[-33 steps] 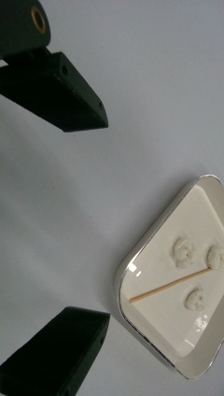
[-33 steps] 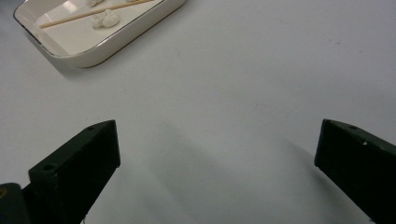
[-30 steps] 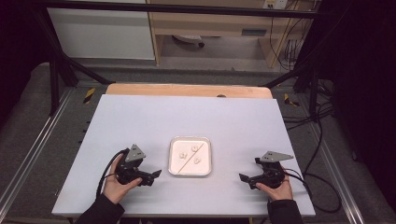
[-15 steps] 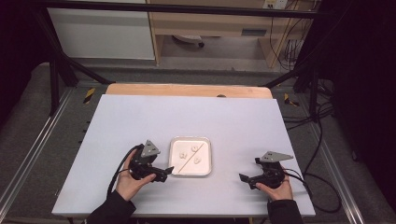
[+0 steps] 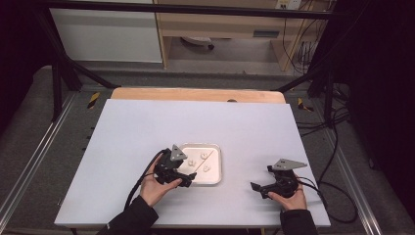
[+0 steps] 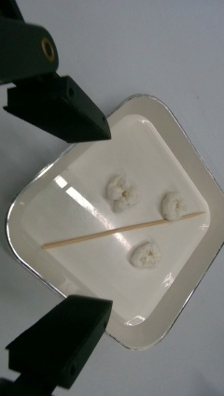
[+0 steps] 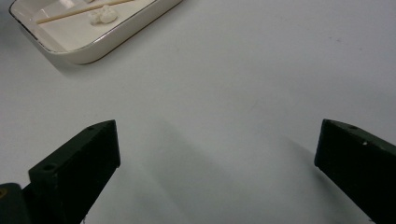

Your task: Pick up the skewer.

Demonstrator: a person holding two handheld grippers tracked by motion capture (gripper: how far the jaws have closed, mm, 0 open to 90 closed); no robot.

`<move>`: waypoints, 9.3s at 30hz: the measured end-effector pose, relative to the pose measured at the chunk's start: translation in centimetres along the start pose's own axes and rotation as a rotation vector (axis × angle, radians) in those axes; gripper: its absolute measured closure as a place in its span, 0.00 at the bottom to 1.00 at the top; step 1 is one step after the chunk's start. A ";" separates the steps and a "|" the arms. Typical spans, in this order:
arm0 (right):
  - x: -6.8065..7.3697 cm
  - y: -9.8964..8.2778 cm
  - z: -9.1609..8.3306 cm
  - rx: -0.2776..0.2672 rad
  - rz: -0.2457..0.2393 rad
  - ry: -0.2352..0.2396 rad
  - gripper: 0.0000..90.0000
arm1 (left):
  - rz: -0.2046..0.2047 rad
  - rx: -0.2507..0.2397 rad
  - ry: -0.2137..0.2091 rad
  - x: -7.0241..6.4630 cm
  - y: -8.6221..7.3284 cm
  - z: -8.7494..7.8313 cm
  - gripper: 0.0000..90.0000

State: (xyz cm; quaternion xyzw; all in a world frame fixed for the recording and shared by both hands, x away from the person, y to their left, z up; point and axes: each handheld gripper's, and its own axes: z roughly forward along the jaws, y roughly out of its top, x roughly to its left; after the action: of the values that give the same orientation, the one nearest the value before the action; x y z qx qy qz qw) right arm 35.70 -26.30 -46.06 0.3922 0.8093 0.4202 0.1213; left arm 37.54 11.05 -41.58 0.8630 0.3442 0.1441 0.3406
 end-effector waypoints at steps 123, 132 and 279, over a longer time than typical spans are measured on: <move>3.4 2.3 0.8 0.042 -0.196 -0.042 0.02 | 0.102 -0.072 -0.157 -1.7 0.3 -1.3 0.98; 4.6 2.9 1.1 0.061 -0.275 -0.060 0.03 | 0.149 -0.056 -0.176 -2.4 0.6 -1.4 0.98; 8.8 4.6 1.9 0.258 -1.234 -0.098 0.98 | 0.461 0.361 -0.231 -8.2 6.6 3.3 0.98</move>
State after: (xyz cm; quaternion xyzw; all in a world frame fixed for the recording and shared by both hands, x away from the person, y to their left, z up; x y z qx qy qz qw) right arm 33.31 -17.10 -42.47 -0.1167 0.9242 0.1534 0.3298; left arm 36.52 0.29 -39.58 0.9755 0.1187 0.0551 0.1770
